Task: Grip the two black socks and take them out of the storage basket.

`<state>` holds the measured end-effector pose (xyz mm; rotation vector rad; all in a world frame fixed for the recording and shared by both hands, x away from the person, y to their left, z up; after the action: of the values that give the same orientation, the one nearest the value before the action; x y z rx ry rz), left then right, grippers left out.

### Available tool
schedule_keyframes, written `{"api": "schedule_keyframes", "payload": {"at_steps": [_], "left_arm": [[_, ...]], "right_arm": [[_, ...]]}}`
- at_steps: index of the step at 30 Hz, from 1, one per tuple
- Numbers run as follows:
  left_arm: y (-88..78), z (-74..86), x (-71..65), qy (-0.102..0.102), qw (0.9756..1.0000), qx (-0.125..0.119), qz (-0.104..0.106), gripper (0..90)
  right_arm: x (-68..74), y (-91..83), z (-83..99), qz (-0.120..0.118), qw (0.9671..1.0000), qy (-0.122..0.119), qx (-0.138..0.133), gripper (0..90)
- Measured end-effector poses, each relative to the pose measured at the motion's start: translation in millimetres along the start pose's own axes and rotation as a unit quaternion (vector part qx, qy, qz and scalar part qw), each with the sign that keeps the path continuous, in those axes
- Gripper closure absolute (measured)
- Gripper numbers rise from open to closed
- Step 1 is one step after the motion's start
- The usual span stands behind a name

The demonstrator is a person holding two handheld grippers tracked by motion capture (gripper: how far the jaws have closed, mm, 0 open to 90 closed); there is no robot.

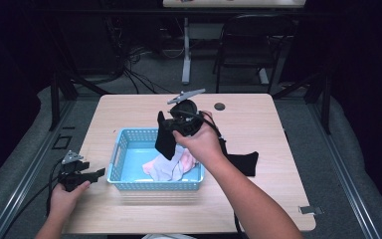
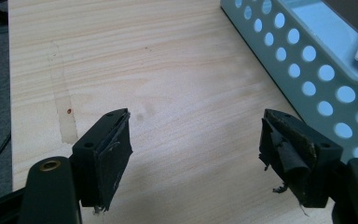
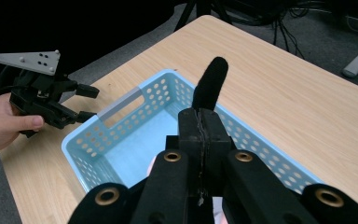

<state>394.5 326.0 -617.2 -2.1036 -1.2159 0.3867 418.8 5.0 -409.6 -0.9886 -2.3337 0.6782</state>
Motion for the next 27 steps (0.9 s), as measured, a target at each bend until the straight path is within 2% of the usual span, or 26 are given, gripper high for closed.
{"api": "schedule_keyframes", "payload": {"at_steps": [8,17,22,27], "left_arm": [[0.2,0.3,-0.1,0.001,1.0,0.002,0.0,24.8],[-0.2,1.1,0.5,0.0,1.0,0.004,-0.001,24.8],[0.5,0.8,-0.1,0.001,1.0,0.003,-0.002,24.8],[0.4,1.2,0.3,0.001,1.0,0.004,-0.002,24.8]], "right_arm": [[-25.5,-32.9,-1.8,0.021,0.9994,0.018,-0.021,89.1],[-58.6,-72.8,3.6,0.056,0.9963,0.042,-0.049,89.1],[-73.7,-85.4,12.3,0.072,0.9947,0.053,-0.05,89.1],[-84.2,-90.3,21.5,0.082,0.9932,0.061,-0.055,89.1]]}}
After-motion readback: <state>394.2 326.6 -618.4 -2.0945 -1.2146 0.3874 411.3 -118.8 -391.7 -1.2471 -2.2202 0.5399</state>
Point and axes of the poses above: each handheld gripper's, and its own axes: y roughly forward along the jaws, z roughly out of its underside, x roughly to its left, the point moved 7 cm from there along y, roughly forward along the jaws, and after that the axes turned 12 degrees about y, right-handed, at the moved point
